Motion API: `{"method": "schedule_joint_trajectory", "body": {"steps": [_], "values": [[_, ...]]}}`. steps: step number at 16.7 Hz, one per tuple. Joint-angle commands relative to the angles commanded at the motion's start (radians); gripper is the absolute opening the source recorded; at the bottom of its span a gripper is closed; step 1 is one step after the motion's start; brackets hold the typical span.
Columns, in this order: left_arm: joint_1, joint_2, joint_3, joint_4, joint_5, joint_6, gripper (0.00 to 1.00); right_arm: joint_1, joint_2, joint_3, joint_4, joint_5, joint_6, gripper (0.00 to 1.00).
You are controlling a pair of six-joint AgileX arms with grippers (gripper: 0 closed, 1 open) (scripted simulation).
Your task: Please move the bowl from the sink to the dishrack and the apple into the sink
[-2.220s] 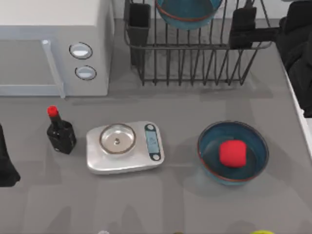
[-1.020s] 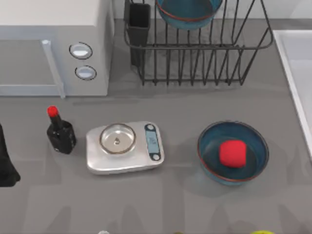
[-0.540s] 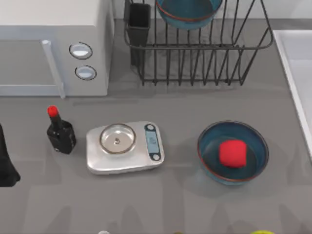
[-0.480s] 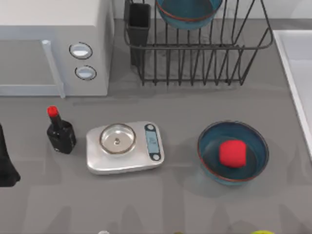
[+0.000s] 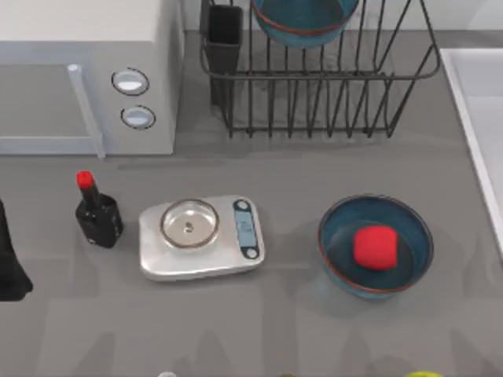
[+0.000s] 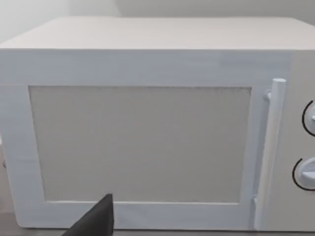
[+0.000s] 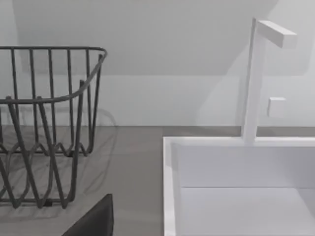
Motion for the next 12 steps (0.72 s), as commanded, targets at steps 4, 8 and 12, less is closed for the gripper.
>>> {"method": "schedule_joint_trajectory", "body": {"steps": [4,8,12], "values": [[0.0,0.0,0.0,0.0,0.0,0.0,1.0,0.0,0.0,0.0,0.0,0.0,0.0,1.0],[0.0,0.0,0.0,0.0,0.0,0.0,1.0,0.004,0.01,0.01,-0.008,0.0,0.004,1.0],[0.0,0.0,0.0,0.0,0.0,0.0,1.0,0.051,0.158,0.151,-0.117,0.0,0.053,1.0]]}}
